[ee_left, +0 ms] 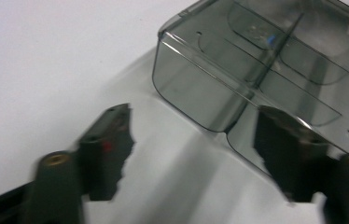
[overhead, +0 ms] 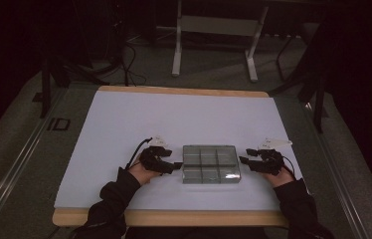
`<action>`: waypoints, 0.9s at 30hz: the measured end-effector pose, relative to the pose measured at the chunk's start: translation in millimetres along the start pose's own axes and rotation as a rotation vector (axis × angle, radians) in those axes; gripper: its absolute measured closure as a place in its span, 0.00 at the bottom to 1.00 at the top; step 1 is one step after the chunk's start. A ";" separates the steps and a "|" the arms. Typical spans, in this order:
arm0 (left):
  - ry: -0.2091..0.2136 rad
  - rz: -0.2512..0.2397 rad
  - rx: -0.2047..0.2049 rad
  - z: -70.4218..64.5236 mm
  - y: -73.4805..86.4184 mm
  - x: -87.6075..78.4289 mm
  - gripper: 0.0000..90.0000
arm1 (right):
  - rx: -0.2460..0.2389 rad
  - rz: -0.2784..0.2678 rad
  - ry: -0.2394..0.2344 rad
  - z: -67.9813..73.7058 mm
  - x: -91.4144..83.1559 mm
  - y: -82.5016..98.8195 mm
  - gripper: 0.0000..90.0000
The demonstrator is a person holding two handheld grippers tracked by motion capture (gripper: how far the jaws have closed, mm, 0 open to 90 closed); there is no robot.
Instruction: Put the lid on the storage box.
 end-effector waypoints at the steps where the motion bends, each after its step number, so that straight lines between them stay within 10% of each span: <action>1: -0.009 -0.001 -0.002 0.9 0.2 -0.3 0.26 | 0.001 -0.002 0.005 0.2 -0.2 -0.1 0.51; 8: -0.054 -0.004 0.014 3.7 1.1 0.5 0.03 | 0.017 -0.001 0.008 -1.2 0.4 0.7 0.23; 16: -0.129 -0.006 0.035 6.1 1.5 -0.9 0.03 | 0.033 -0.013 -0.007 -3.2 1.8 2.2 0.17; 27: -0.113 -0.017 0.031 3.7 3.4 -10.5 0.03 | 0.051 -0.040 -0.017 -6.8 -10.0 3.6 0.16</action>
Point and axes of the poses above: each handheld gripper's, and its own axes: x roughly forward along the jaws, y roughly out of its underside, z roughly to its left, the point moved 1 cm from there along x, roughly forward along the jaws, and after that the axes turned 1 degree about x, right-handed, at the moved point
